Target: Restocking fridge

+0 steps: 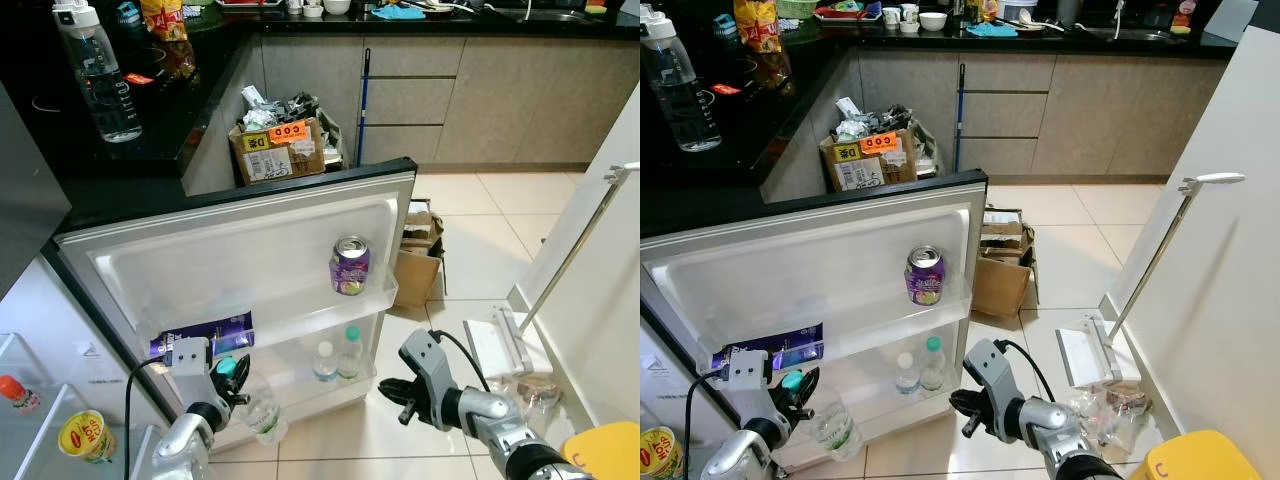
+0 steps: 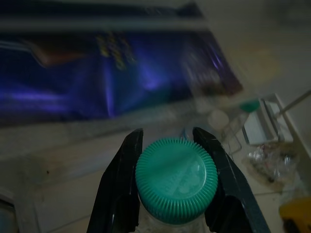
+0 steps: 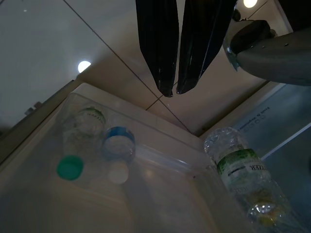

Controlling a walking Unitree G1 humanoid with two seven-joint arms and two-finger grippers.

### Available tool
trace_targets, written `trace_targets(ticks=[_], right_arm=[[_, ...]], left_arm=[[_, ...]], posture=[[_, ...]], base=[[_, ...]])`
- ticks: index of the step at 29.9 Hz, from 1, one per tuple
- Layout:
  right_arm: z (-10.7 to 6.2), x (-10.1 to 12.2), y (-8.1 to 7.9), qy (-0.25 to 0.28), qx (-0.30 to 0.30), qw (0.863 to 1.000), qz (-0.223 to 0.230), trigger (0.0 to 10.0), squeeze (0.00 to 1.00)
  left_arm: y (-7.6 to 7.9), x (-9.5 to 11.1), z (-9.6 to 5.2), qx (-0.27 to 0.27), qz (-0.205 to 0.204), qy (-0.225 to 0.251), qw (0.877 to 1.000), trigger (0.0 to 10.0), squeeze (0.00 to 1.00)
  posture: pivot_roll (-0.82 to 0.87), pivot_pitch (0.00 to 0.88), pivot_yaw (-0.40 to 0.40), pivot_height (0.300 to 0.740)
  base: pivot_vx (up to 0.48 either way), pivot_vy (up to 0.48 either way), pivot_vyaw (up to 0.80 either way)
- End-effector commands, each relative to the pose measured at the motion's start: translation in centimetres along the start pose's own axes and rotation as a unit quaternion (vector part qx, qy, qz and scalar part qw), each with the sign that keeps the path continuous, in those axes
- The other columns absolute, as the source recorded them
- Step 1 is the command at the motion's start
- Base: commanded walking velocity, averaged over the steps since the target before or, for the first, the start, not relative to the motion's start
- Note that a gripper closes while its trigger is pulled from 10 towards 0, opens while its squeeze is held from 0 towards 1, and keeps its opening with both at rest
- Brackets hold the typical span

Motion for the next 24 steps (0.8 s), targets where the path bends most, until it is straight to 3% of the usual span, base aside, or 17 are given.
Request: trace_targets(ticks=[1,4,12,24], right_arm=[[0.0,-0.1,-0.1,0.000,0.005,1.000,-0.002,10.0,0.00],[0.0,-0.1,-0.3,0.001,0.009,1.000,-0.001,10.0,0.00],[0.0,-0.2,-0.8,0.001,0.024,1.000,-0.005,10.0,0.00],[0.2,0.2,-1.1,0.010,0.036,0.999,-0.012,10.0,0.00]], left_arm=[[0.2,-0.2,-0.2,-0.003,0.012,0.000,1.000,10.0,0.00],[0.1,-0.2,-0.3,-0.002,0.013,0.002,1.000,10.0,0.00],[-2.1,-0.9,-1.6,0.071,0.015,-0.004,0.997,10.0,0.00],[-1.7,-3.7,-3.2,0.092,0.004,-0.042,0.995,10.0,0.00]], posture=[[-0.12,0.000,-0.008,0.735],[-0.12,0.000,-0.009,0.730],[-0.12,0.000,-0.006,0.705],[-0.12,0.000,-0.008,0.665]], base=[[0.000,0.000,0.00],[0.000,0.000,0.00],[0.000,0.000,0.00],[0.000,0.000,0.00]])
Point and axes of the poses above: a point about 5 cm out from each wrist's last joint towards the gripper, its own z axis pointing out of the wrist towards the gripper, its own x axis along the axis of the wrist's last joint, y = z × x, the point moved 3 cm from there along z, pointing out of the wrist towards the gripper
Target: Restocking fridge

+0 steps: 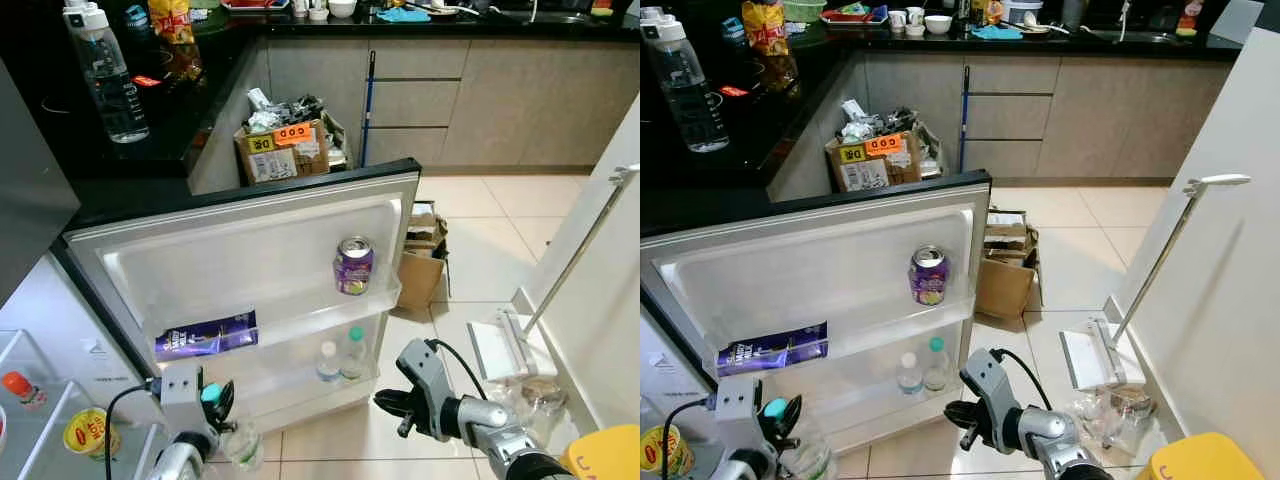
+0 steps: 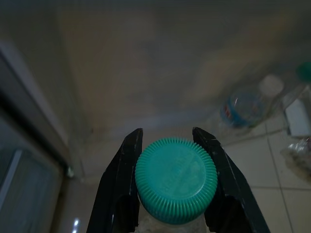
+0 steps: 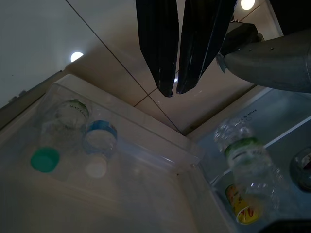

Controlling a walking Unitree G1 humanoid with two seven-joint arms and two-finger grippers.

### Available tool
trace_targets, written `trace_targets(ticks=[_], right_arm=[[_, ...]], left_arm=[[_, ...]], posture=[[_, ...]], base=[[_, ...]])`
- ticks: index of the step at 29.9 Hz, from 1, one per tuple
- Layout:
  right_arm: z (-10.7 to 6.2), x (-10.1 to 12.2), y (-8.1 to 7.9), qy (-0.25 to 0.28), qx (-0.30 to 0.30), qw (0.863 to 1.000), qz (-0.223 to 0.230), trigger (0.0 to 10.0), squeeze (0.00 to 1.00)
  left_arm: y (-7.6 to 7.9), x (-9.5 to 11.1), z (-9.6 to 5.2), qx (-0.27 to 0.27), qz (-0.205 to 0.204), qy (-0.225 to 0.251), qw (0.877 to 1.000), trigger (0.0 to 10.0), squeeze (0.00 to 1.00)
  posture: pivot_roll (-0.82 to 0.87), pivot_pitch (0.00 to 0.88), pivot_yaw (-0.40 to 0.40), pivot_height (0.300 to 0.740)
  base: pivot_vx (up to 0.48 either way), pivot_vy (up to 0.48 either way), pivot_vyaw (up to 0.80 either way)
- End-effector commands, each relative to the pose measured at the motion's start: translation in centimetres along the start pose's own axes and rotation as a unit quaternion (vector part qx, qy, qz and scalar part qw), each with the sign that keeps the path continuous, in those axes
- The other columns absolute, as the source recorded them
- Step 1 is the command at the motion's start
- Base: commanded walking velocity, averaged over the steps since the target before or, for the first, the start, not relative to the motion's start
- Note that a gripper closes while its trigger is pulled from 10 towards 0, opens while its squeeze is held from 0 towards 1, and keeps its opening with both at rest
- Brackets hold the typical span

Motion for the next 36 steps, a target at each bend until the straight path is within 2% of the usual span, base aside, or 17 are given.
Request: trace_targets(ticks=[1,15,25,28,29,32,34,36], right_arm=[[0.1,0.2,-0.2,0.004,0.006,1.000,-0.004,10.0,0.00],[-0.1,0.8,0.2,0.010,0.004,1.000,-0.016,10.0,0.00],[-0.2,1.4,0.4,0.017,0.009,1.000,-0.024,10.0,0.00],[-0.3,1.9,0.5,0.022,0.020,0.999,-0.033,10.0,0.00],[-0.3,1.9,0.5,0.022,0.020,0.999,-0.033,10.0,0.00],[-0.5,2.2,0.5,0.022,0.032,0.998,-0.040,10.0,0.00],[-0.6,2.2,0.6,0.021,0.034,0.998,-0.042,10.0,0.00],[-0.8,2.3,0.7,0.020,0.036,0.998,-0.047,10.0,0.00]], left_arm=[[0.3,-0.2,0.0,0.002,-0.001,-0.001,1.000,10.0,0.00],[1.2,1.3,1.0,-0.021,-0.002,0.023,1.000,10.0,0.00],[2.8,3.8,2.0,-0.076,-0.014,0.079,0.994,10.0,0.00],[3.4,6.4,2.6,-0.116,-0.010,0.132,0.984,10.0,0.00],[3.4,6.4,2.6,-0.116,-0.010,0.132,0.984,10.0,0.00],[3.5,8.5,2.7,-0.151,-0.007,0.171,0.974,10.0,0.00],[3.6,8.9,2.7,-0.158,-0.006,0.178,0.971,10.0,0.00],[3.6,10.0,2.5,-0.185,0.001,0.199,0.962,10.0,0.00]], posture=[[-0.12,0.000,-0.008,0.665],[-0.12,0.000,-0.018,0.620],[-0.12,0.000,-0.018,0.585],[-0.12,0.000,-0.021,0.570],[-0.12,0.000,-0.021,0.570],[-0.12,0.000,-0.024,0.555],[-0.12,0.000,-0.024,0.550],[-0.12,0.000,-0.025,0.540]], base=[[0.000,0.000,0.00],[0.000,0.000,0.00],[0.000,0.000,0.00],[0.000,0.000,0.00],[0.000,0.000,0.00],[0.000,0.000,0.00],[0.000,0.000,0.00],[0.000,0.000,0.00]])
Point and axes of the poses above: a point about 5 cm out from each wrist's last joint towards the gripper, its own z axis pointing out of the wrist towards the gripper, its own x axis along the axis of the wrist's last joint, y = z × x, the point moved 3 cm from there along z, pointing out of the wrist towards the gripper
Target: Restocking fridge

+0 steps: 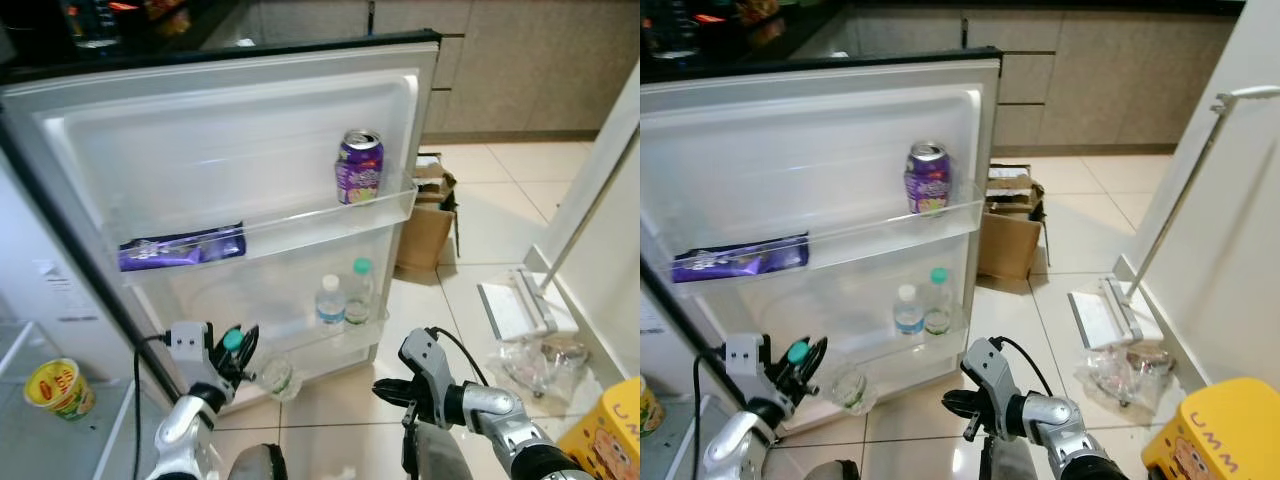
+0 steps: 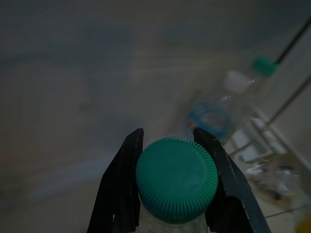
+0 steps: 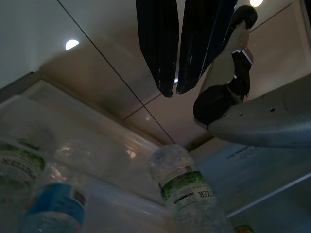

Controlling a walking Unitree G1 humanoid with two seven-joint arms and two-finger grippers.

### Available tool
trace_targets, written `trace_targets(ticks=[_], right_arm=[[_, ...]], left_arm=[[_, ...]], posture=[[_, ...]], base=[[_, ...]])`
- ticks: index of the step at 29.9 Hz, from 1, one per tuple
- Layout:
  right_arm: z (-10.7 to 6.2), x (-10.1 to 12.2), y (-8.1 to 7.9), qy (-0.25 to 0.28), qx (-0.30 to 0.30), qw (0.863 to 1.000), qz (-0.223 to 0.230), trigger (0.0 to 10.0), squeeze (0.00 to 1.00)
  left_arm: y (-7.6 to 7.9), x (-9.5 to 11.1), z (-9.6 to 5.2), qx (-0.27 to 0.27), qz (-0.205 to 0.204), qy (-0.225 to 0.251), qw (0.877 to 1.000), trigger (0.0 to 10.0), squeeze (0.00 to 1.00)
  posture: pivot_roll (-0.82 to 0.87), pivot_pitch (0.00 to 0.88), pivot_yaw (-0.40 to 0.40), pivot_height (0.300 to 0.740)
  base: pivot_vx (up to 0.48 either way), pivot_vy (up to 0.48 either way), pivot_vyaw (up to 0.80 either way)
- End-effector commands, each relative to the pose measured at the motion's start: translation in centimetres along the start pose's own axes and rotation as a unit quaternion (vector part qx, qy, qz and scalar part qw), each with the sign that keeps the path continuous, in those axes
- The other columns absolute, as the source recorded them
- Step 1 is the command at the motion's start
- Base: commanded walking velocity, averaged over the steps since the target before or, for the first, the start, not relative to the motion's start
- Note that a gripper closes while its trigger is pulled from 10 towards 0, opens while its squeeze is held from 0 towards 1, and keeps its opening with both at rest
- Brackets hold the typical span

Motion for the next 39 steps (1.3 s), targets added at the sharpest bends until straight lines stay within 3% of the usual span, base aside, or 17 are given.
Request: trace_targets(ticks=[1,7,11,19,24,31,39], right_arm=[[-0.1,0.5,0.2,0.000,0.005,1.000,-0.011,10.0,0.00],[-0.3,0.3,0.2,-0.005,0.006,1.000,-0.015,10.0,0.00],[-0.3,0.2,0.1,-0.006,0.008,1.000,-0.014,10.0,0.00],[-0.2,0.4,-0.6,0.015,0.038,0.999,0.005,10.0,0.00],[-0.3,0.6,-0.6,0.021,0.041,0.999,0.010,10.0,0.00],[-0.4,0.9,-0.1,0.028,0.029,0.999,0.013,10.0,0.00],[-0.4,1.2,0.4,0.030,0.008,0.999,0.011,10.0,0.00]], left_arm=[[-0.5,1.4,0.1,-0.013,0.015,0.023,1.000,10.0,0.00],[0.0,3.8,0.5,-0.075,0.033,0.067,0.994,10.0,0.00],[0.2,4.4,0.6,-0.089,0.036,0.077,0.992,10.0,0.00],[1.1,6.9,0.2,-0.190,-0.003,0.114,0.975,10.0,0.00],[1.2,7.7,-0.3,-0.221,-0.018,0.120,0.968,10.0,0.00],[1.9,8.7,-0.5,-0.243,-0.041,0.145,0.958,10.0,0.00],[1.8,9.0,0.3,-0.206,-0.041,0.163,0.964,10.0,0.00]], posture=[[-0.12,0.000,-0.025,0.540],[-0.11,0.000,-0.029,0.520],[-0.11,0.000,-0.029,0.515],[-0.11,0.000,-0.026,0.500],[-0.11,0.000,-0.026,0.500],[-0.11,0.000,-0.025,0.500],[-0.11,0.000,-0.026,0.500]], base=[[0.000,0.000,0.00],[0.000,0.000,0.00],[0.000,0.000,0.00],[0.000,0.000,0.00],[0.000,0.000,0.00],[0.000,0.000,0.00],[0.000,0.000,0.00]])
Point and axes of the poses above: a point about 5 cm out from each wrist's last joint towards the gripper, its own z axis pointing out of the wrist towards the gripper, its own x axis along the axis of the wrist's last joint, y = z × x, the point moved 3 cm from there along z, pointing out of the wrist towards the gripper
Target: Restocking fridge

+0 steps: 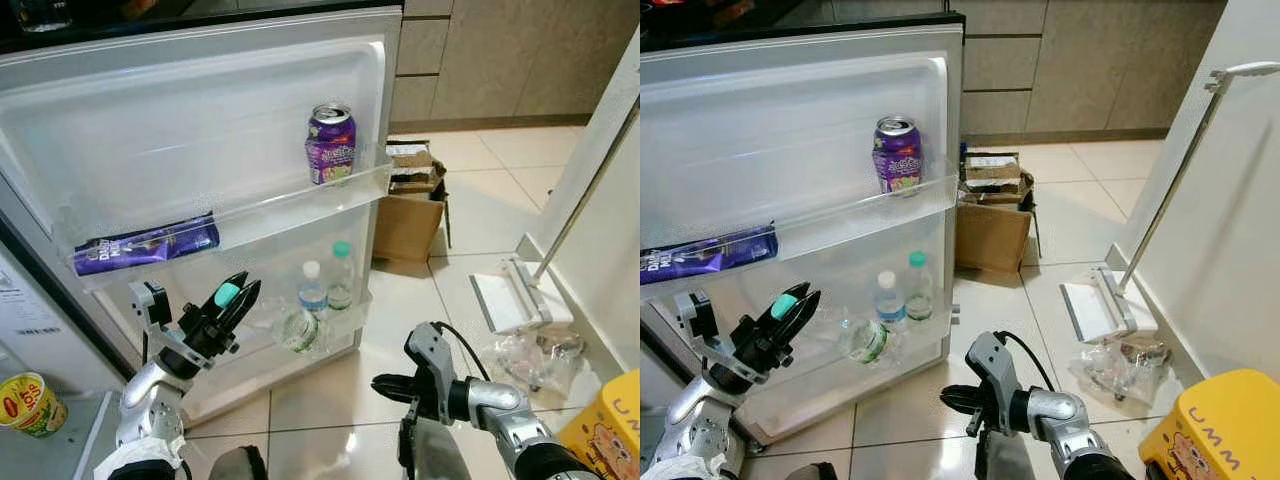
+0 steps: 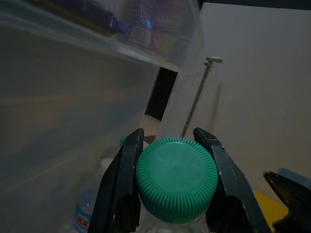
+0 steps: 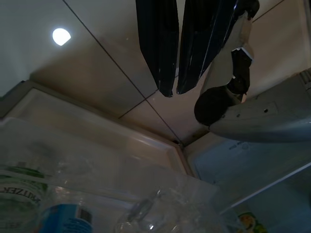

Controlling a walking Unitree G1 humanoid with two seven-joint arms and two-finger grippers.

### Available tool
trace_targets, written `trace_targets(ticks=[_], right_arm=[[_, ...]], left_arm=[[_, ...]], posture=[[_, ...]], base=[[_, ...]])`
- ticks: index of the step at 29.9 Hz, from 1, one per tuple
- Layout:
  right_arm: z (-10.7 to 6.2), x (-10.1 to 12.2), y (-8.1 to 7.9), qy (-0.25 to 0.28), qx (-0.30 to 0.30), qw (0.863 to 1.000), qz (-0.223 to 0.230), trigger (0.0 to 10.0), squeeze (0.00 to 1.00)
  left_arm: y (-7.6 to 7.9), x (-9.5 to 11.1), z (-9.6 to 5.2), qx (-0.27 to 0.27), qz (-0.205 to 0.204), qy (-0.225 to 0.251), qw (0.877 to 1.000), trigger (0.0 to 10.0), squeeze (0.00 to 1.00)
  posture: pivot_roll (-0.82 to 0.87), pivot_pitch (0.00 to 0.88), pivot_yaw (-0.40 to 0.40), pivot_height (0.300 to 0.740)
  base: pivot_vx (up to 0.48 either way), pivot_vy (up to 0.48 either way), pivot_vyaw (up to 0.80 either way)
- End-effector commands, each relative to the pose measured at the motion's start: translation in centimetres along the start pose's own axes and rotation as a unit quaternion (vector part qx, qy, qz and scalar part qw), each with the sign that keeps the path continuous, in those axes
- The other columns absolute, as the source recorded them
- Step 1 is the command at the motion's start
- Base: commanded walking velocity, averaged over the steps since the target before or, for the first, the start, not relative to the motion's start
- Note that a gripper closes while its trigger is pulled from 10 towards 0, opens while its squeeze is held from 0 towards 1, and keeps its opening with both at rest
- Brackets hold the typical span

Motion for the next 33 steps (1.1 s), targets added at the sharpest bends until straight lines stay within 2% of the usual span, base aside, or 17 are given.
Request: trace_targets(ticks=[1,4,9,14,19,21,24,27,28,31,33], right_arm=[[0.0,0.4,0.4,0.005,-0.011,1.000,-0.001,10.0,0.00],[0.0,0.7,0.8,0.007,-0.025,1.000,-0.003,10.0,0.00],[-0.1,0.6,0.9,0.007,-0.031,0.999,-0.004,10.0,0.00],[-0.3,0.6,1.0,0.007,-0.038,0.999,-0.007,10.0,0.00],[-0.3,0.7,1.1,0.008,-0.042,0.999,-0.010,10.0,0.00],[-0.2,0.8,1.2,0.009,-0.046,0.999,-0.011,10.0,0.00],[-0.2,0.8,1.2,0.009,-0.046,0.999,-0.011,10.0,0.00],[0.1,0.8,1.1,0.010,-0.048,0.999,-0.011,10.0,0.00],[0.1,0.8,1.1,0.010,-0.048,0.999,-0.011,10.0,0.00],[0.1,0.7,1.0,0.009,-0.049,0.999,-0.011,10.0,0.00],[0.1,0.7,1.0,0.009,-0.050,0.999,-0.012,10.0,0.00]], left_arm=[[-0.5,0.3,0.4,0.027,0.014,0.013,0.999,10.0,0.00],[-1.2,0.3,0.6,0.058,0.034,0.003,0.998,10.0,0.00],[-1.4,0.3,0.6,0.063,0.053,-0.009,0.997,10.0,0.00],[-2.1,1.0,0.4,0.076,0.094,-0.027,0.992,10.0,0.00],[-2.7,1.4,0.5,0.097,0.114,-0.023,0.988,10.0,0.00],[-3.5,1.6,0.8,0.134,0.137,-0.019,0.981,10.0,0.00],[-3.5,1.6,0.8,0.134,0.137,-0.019,0.981,10.0,0.00],[-3.7,1.2,2.1,0.160,0.145,-0.014,0.976,10.0,0.00],[-3.7,1.2,2.1,0.160,0.145,-0.014,0.976,10.0,0.00],[-2.9,0.1,3.7,0.151,0.126,-0.012,0.980,10.0,0.00],[-2.5,-0.4,4.1,0.144,0.119,-0.016,0.982,10.0,0.00]], posture=[[-0.11,0.000,-0.025,0.500],[-0.12,0.000,-0.024,0.500],[-0.12,0.000,-0.025,0.500],[-0.13,0.000,-0.028,0.500],[-0.12,0.000,-0.027,0.500],[-0.12,0.000,-0.027,0.500],[-0.12,0.000,-0.027,0.500],[-0.12,0.000,-0.028,0.500],[-0.12,0.000,-0.028,0.500],[-0.13,0.000,-0.028,0.500],[-0.13,0.000,-0.026,0.500]], base=[[0.000,0.000,0.00],[0.000,0.000,0.00],[0.000,0.000,0.00],[0.000,0.000,0.00],[0.000,0.000,0.00],[0.000,0.000,0.00],[0.000,0.000,0.00],[0.000,0.000,0.00],[0.000,0.000,0.00],[0.000,0.000,0.00],[0.000,0.000,0.00]])
Point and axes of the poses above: a point about 5 cm out from each wrist's last joint towards the gripper, its own z axis pointing out of the wrist towards the gripper, its own x axis along the axis of the wrist's last joint, y = z × x, the point moved 3 cm from there along z, pointing out of the wrist towards the gripper
